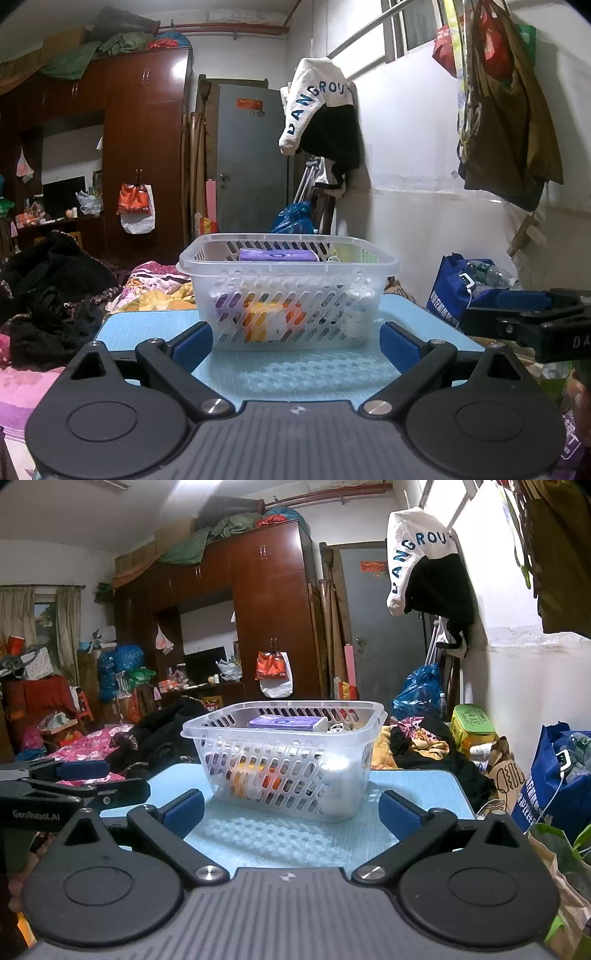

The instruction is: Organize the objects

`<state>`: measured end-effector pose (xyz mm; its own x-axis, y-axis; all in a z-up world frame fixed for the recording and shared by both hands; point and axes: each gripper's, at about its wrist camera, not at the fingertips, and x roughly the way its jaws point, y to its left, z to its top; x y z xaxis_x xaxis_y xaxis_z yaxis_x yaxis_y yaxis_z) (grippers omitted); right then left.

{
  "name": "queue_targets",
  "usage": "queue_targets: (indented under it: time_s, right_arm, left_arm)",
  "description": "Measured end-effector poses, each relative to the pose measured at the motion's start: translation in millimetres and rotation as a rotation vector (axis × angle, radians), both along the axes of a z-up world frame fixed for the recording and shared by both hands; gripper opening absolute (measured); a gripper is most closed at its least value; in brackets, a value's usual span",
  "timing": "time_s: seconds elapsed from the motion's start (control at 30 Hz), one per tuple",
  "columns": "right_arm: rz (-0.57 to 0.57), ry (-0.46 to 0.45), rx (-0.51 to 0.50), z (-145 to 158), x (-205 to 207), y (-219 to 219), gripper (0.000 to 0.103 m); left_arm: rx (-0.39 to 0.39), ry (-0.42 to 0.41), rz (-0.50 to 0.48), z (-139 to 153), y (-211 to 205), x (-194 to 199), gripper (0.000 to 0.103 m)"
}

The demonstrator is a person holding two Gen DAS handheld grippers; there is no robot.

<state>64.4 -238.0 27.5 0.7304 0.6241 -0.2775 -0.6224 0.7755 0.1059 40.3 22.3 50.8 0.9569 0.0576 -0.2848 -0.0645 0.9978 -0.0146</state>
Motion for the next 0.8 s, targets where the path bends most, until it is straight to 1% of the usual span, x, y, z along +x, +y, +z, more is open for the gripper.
queue_targets:
  time_s: [0.8]
  right_arm:
    - [0.002,-0.001,0.002,-0.7,-1.1,-0.3,0.103]
  left_arm:
    - [0.008,0.007,0.004,-3.6,-3.9,0.5,0.098]
